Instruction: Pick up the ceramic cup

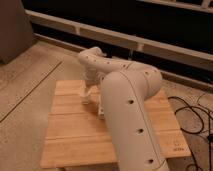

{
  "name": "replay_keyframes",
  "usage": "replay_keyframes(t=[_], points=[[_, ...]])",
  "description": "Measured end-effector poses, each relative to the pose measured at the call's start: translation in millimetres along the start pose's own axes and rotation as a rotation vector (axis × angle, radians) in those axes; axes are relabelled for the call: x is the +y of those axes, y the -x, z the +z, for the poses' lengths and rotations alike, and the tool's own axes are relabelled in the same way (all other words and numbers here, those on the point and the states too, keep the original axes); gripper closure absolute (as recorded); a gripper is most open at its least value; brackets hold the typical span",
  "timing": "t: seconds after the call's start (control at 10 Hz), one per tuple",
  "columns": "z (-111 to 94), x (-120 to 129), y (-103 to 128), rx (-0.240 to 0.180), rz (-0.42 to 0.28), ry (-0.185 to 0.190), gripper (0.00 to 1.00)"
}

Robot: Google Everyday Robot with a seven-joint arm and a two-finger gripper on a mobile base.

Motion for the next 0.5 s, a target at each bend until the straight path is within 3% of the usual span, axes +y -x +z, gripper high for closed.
replay_keyframes(t=[0.5], points=[[3.2, 7.0, 4.2, 0.014, -0.040, 0.071, 0.91]])
